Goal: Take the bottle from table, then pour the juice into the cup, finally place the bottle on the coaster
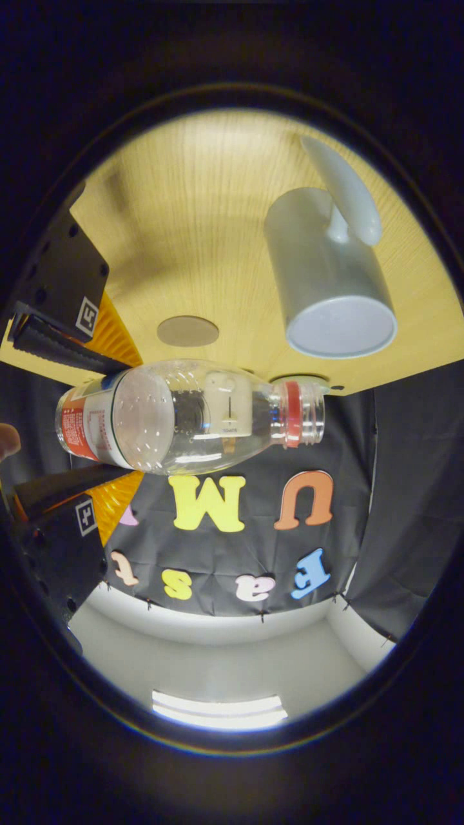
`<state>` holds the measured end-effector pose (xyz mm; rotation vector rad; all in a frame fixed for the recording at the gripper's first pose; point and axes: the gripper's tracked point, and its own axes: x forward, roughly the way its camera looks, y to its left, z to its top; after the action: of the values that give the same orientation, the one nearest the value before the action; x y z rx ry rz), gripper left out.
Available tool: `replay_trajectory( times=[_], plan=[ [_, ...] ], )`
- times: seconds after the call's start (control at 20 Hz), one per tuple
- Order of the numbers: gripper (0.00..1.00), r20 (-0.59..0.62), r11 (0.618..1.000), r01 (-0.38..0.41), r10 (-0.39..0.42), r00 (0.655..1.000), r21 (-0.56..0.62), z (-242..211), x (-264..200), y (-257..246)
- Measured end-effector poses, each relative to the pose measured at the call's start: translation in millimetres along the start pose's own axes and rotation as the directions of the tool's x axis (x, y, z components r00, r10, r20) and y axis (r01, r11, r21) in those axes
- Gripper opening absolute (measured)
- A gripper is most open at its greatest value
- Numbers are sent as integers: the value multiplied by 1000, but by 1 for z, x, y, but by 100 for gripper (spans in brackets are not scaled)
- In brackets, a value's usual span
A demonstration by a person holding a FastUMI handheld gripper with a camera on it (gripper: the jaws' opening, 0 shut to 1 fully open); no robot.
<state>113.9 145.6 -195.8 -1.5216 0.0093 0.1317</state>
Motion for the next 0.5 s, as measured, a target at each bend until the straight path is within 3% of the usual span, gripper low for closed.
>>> replay_trajectory(
  times=[0.5],
  plan=[
    [76,14,994,27,-26,1000,-110,1,-4,-16]
  ],
)
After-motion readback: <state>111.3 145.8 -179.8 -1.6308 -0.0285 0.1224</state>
